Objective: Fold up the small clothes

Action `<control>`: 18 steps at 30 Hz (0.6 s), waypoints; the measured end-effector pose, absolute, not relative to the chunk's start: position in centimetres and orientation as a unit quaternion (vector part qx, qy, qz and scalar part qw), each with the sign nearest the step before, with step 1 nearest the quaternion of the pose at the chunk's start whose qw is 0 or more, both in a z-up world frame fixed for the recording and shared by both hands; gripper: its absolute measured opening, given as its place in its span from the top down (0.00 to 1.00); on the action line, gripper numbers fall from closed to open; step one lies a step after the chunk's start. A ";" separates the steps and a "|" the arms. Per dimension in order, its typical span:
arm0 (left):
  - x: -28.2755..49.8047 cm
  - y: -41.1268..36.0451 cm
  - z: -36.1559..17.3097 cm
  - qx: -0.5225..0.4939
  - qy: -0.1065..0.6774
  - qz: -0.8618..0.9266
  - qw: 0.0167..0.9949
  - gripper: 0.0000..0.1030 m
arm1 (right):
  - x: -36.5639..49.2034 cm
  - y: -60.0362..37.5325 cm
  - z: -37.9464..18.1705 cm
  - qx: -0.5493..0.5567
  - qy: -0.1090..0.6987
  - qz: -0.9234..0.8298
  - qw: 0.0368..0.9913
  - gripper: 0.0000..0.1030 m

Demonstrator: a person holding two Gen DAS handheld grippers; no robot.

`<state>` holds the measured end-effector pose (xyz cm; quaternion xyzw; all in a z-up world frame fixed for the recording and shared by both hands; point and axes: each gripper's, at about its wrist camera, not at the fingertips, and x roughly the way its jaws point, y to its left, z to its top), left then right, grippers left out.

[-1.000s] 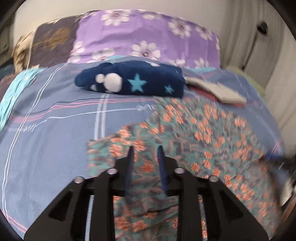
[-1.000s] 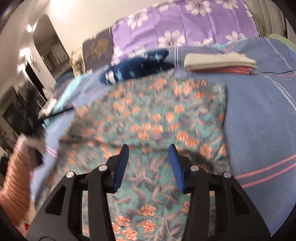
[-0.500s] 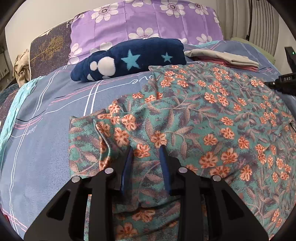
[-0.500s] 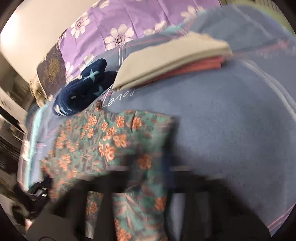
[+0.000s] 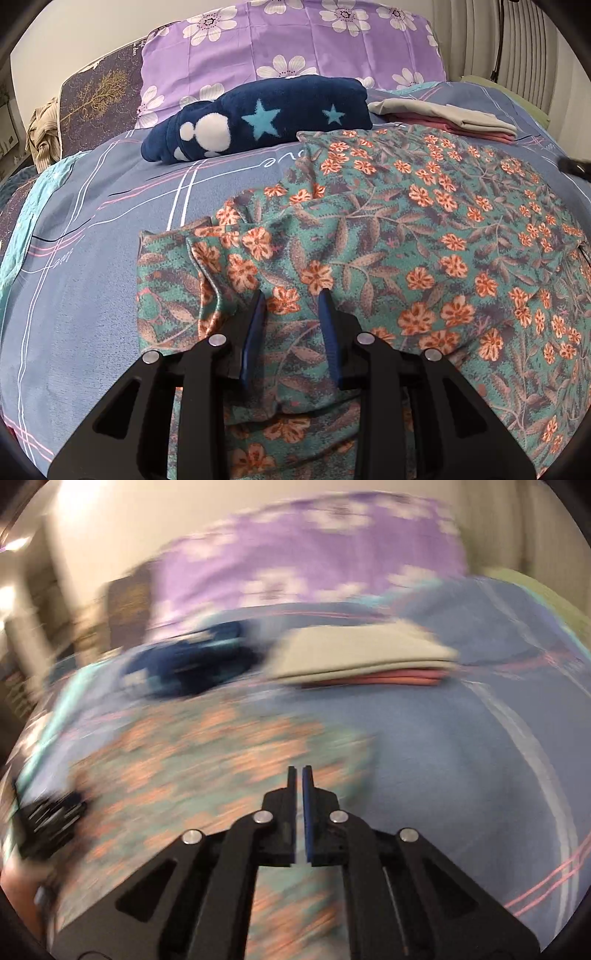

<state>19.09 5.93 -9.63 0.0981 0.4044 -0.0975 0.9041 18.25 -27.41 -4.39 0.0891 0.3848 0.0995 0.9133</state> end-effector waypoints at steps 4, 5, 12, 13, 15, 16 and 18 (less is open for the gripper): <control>19.1 5.9 -9.6 0.098 0.405 -0.098 0.904 0.69 | 17.1 -25.8 -9.8 -0.029 0.438 0.017 0.898 0.84; 19.1 5.9 -9.6 0.097 0.404 -0.099 0.904 0.69 | 16.9 -26.4 -10.3 -0.013 0.432 0.029 0.901 0.84; 19.2 6.2 -9.5 0.088 0.405 -0.104 0.904 0.68 | 17.1 -29.2 -9.8 0.051 0.434 0.011 0.899 1.00; 19.2 6.3 -9.4 0.083 0.405 -0.106 0.904 0.68 | 17.0 -28.8 -9.8 0.045 0.433 0.008 0.900 1.00; 19.0 7.1 -8.8 0.059 0.402 -0.118 0.906 0.62 | 16.8 -28.5 -9.8 0.038 0.432 0.007 0.901 1.00; 18.6 7.6 -8.5 0.044 0.403 -0.122 0.906 0.60 | 16.8 -28.6 -9.7 0.042 0.431 0.009 0.901 1.00; 16.8 8.8 -7.6 0.029 0.398 -0.125 0.909 0.56 | 16.4 -28.3 -9.9 0.055 0.431 0.017 0.901 1.00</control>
